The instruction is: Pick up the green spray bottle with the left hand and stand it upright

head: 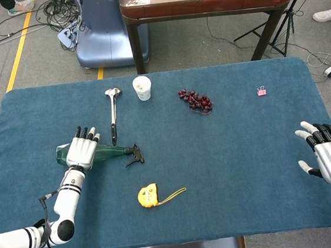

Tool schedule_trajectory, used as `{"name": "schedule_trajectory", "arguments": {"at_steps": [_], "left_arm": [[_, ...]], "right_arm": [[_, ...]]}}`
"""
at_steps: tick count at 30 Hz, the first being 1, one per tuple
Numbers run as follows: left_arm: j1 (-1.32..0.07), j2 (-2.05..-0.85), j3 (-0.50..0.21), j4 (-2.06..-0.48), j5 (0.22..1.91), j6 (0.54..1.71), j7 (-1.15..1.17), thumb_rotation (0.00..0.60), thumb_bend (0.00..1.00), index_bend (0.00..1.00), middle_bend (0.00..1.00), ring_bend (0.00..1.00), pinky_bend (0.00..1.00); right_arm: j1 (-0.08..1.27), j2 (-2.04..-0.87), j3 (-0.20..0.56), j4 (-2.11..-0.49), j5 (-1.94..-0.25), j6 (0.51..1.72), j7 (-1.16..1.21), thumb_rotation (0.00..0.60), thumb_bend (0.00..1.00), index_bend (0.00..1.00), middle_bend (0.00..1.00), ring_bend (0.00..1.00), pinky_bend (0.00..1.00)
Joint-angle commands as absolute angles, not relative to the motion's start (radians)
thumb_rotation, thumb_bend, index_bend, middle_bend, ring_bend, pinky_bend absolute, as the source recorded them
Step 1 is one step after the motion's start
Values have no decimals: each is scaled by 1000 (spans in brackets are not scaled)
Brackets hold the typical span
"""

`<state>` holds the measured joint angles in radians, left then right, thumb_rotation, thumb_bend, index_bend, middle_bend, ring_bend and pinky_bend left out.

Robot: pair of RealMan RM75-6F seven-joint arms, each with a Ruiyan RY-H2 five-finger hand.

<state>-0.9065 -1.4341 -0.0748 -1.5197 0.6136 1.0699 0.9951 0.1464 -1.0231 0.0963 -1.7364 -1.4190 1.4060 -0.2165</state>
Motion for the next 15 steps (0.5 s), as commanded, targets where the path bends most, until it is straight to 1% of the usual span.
{"name": "schedule_trajectory", "arguments": {"at_steps": [1,7,11,15], "left_arm": [[-911,-1440,-65,-1478,605,1070,1009,600,250,152,64,49,0],[-918,-1422,-77,-1543,593,1069,1005,600,250,152,64,49,0],[-936,-1440,-79,-1577,592,1074,1021,600,250,152,64,49,0],[-961,-1475,-87,-1568,555,1086,1059,600,250,158,64,49,0]], "right_arm": [[146,-1023,95,-1738,-1420,1406,-217,600,170,253,163,114,138],[146,-1025,93,-1737,-1418,1404,-214,600,171,253,164,114,138],[144,-1021,92,-1738,-1420,1406,-211,600,170,253,164,113,138],[139,-1017,90,-1739,-1419,1411,-206,600,170,253,164,114,138]]}}
